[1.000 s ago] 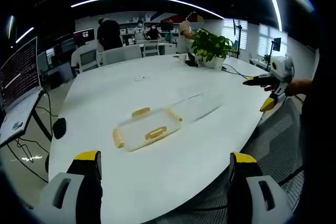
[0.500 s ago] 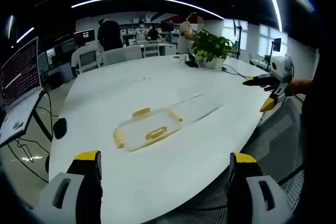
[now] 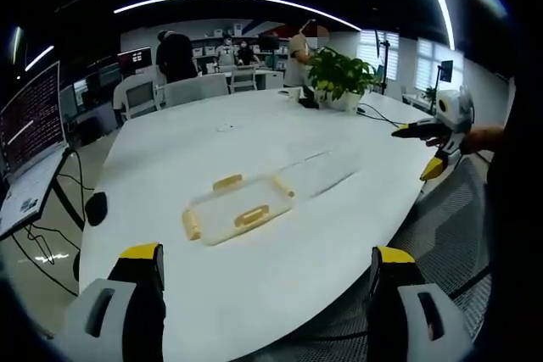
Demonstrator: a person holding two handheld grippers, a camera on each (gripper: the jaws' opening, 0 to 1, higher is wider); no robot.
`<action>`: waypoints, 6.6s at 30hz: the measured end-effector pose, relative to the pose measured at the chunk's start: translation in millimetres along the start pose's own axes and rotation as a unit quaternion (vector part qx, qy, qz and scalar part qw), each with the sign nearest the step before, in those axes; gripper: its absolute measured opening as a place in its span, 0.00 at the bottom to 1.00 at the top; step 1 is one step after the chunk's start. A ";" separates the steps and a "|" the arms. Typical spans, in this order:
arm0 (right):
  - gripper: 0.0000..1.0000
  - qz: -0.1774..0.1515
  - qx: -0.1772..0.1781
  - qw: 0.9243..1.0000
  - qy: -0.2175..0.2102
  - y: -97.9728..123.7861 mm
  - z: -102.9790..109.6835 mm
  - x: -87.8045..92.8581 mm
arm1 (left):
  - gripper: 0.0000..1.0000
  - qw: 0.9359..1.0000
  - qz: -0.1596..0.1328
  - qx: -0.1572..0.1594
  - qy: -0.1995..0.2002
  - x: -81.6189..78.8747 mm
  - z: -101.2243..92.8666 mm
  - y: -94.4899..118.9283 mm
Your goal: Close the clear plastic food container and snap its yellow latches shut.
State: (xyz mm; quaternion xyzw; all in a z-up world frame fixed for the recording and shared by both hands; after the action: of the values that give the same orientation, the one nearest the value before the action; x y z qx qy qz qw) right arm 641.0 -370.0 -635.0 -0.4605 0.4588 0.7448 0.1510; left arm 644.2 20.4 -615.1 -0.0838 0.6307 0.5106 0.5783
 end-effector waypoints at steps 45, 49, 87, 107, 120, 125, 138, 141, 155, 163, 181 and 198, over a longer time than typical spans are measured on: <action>0.99 0.007 -0.002 1.000 0.007 -0.5 0.4 1.3 | 0.99 1.000 -0.003 -0.001 -0.001 -0.2 -1.7 -1.5; 0.99 0.009 -0.003 1.000 0.008 -0.5 0.2 1.4 | 0.99 1.000 -0.003 -0.001 -0.001 -0.2 -2.1 -1.9; 0.93 0.031 -0.082 0.994 0.063 -28.3 -6.3 -39.9 | 0.96 1.000 0.006 0.028 -0.011 -5.7 19.4 -11.6; 0.85 0.058 -0.133 0.981 0.127 -64.6 -11.7 -74.8 | 0.89 0.996 0.022 0.066 -0.059 -15.8 55.6 -33.0; 0.78 0.070 -0.161 0.969 0.176 -93.3 -7.3 -94.6 | 0.82 0.990 0.037 0.091 -0.097 -16.9 79.0 -53.3; 0.76 0.078 -0.171 0.963 0.192 -108.1 -6.2 -102.3 | 0.79 0.987 0.046 0.104 -0.114 -14.2 86.6 -62.6; 0.70 0.106 -0.187 0.951 0.224 -137.4 -5.1 -114.9 | 0.69 0.976 0.062 0.135 -0.158 -5.3 99.7 -89.4; 0.68 0.108 -0.190 0.949 0.229 -143.4 -4.3 -117.1 | 0.67 0.974 0.068 0.142 -0.164 -4.7 104.2 -94.5; 0.61 0.145 -0.207 0.936 0.245 -175.1 0.1 -125.9 | 0.62 0.957 0.099 0.176 -0.208 1.9 120.6 -116.5; 0.57 0.173 -0.215 0.925 0.260 -196.5 5.3 -125.9 | 0.53 0.944 0.110 0.198 -0.238 2.7 128.7 -129.8; 0.50 0.229 -0.219 0.912 0.261 -223.0 4.3 -119.2 | 0.48 0.907 0.148 0.251 -0.306 9.2 139.6 -156.7; 0.48 0.237 -0.227 0.915 0.236 -228.5 9.8 -115.6 | 0.46 0.871 0.163 0.307 -0.346 9.3 141.6 -183.6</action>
State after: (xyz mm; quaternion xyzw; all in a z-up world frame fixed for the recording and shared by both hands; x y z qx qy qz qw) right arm 844.8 -217.2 -662.5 -0.5222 0.3954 0.7125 -0.2516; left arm 860.3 44.6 -696.2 0.3842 0.5199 0.3745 0.6647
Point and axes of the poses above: the point that each gripper's makers call its tool centre point, and the gripper's own axes: y roughly backward along the fingers, z roughly to its left, x roughly out of its underside, the point moved 9 cm from there along y, roughly backward along the fingers, and after that the axes turned 12 degrees about -y, right-handed, at the moved point
